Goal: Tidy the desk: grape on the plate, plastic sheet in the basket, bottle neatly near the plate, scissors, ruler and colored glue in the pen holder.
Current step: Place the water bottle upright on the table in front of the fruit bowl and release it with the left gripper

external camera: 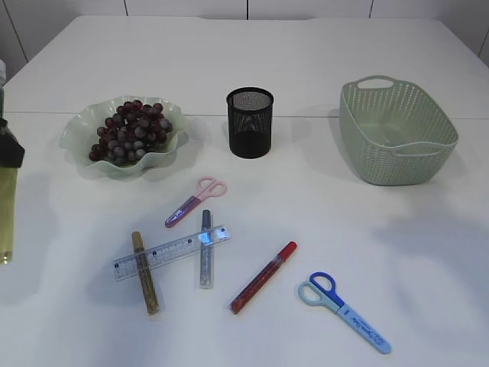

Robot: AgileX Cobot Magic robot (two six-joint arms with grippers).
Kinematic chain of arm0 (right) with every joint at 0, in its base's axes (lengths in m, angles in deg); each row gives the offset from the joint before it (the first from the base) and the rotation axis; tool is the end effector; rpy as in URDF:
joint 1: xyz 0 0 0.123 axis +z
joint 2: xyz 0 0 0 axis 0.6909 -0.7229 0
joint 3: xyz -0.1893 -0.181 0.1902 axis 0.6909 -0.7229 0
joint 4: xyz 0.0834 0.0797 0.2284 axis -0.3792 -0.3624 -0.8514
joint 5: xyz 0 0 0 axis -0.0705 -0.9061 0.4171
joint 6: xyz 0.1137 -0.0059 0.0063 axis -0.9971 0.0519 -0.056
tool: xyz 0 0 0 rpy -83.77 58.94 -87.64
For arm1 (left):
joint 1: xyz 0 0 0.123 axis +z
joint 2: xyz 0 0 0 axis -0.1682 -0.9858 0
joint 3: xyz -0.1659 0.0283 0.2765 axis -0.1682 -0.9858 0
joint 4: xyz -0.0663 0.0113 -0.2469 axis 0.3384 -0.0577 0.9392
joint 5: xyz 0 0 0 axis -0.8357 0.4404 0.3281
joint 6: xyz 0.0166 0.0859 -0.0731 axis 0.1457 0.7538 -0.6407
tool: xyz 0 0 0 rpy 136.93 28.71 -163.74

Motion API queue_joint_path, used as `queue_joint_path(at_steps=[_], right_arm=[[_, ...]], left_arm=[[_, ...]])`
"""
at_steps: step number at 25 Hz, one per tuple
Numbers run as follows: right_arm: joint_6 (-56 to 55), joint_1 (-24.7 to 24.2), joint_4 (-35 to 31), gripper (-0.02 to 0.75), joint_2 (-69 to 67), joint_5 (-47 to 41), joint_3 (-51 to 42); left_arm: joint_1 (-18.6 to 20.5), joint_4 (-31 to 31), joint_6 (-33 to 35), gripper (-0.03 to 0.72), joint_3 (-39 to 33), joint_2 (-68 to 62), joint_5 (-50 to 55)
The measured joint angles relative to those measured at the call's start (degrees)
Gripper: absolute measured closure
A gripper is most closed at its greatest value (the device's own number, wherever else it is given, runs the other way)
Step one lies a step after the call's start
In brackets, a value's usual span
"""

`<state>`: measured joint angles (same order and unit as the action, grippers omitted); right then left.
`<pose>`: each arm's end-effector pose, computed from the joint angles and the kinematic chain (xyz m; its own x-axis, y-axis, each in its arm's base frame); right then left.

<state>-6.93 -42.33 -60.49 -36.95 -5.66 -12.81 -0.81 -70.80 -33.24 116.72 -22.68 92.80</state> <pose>0.2050 0.0196 0.3913 -0.8930 0.0337 -0.4487 -0.0329 0.9896 0.1399 0.2621 -0.0513 0.2995 -0.8299 -0.0038 -0.5580 0.0675 0.9919 -0.1072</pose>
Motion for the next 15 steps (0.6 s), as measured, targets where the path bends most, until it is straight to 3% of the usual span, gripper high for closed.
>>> queue_joint_path(at_steps=[15], right_arm=[[0.1, 0.0, 0.0, 0.262, 0.0, 0.0, 0.0]], left_arm=[[0.0, -3.9, -0.2, 0.209, -12.1, 24.5, -19.2]])
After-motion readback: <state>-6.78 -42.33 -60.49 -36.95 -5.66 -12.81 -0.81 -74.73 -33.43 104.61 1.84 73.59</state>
